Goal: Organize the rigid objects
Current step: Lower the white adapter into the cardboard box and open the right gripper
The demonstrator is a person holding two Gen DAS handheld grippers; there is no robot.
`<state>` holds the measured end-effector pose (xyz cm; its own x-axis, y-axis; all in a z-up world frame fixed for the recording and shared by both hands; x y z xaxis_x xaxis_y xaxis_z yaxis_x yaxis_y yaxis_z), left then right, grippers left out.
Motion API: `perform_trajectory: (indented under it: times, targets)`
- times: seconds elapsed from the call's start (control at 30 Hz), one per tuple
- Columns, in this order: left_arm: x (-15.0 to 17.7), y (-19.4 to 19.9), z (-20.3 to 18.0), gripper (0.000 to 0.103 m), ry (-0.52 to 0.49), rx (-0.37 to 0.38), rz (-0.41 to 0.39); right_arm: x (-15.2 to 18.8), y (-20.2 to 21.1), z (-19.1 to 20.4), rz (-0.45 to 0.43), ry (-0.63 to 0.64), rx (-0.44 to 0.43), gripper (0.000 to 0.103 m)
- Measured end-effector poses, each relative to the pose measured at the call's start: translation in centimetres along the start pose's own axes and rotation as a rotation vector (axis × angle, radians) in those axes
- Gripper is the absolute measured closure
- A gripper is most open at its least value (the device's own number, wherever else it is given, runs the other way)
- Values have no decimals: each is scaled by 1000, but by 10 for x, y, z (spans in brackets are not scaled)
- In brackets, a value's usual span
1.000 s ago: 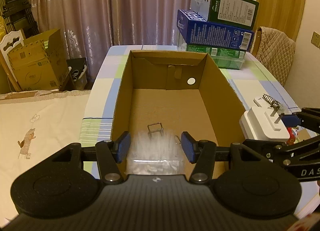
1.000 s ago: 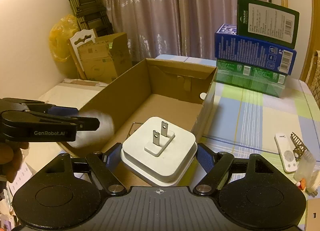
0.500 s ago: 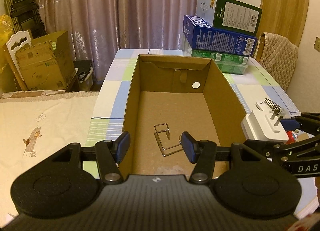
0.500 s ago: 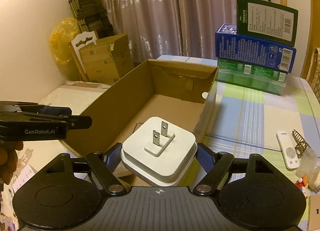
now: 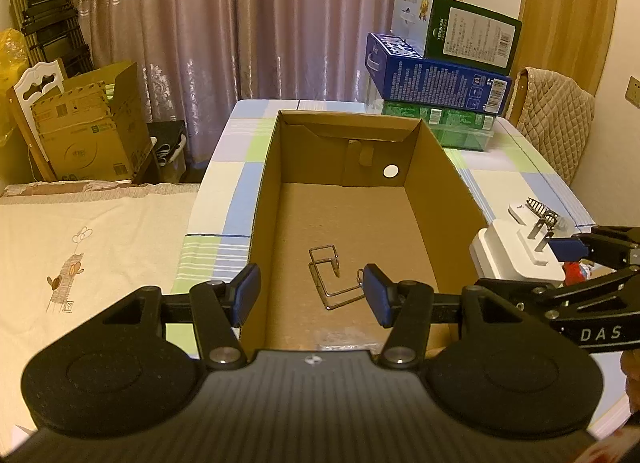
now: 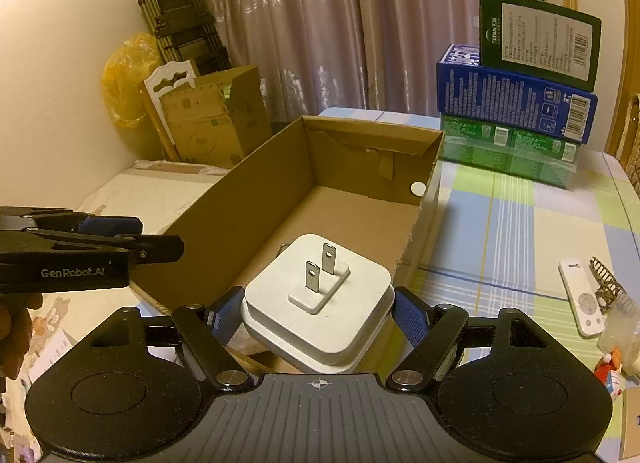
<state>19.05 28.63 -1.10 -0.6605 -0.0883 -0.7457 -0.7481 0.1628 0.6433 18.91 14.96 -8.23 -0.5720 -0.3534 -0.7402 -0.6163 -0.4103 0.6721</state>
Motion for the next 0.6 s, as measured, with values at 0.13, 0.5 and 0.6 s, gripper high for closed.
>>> perform_trajectory:
  times: [0.13,0.5,0.6]
  targets:
    - [-1,1,1,51,1,2,-3,0,-2,0,0,1,3,27]
    - [-1,1,2,51,7,7,-4,3,-9,0,10,-14,6,27]
    - [0,1,2,51,11,6,-5,3,-9,0,11,-17,5,27]
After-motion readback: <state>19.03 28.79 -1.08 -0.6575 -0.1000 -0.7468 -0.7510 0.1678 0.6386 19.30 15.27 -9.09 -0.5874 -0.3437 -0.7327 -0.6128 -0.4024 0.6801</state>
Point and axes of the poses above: each gripper's, at about its wrist camera, not at the fingertips, and y roughly against the way its jaws point, z to its left, x to its underside, the point moved 7 cm from there along -y, roughly the way its jaws point, and after that the axes turned 13 degrees about x, right-handed, at the moved point
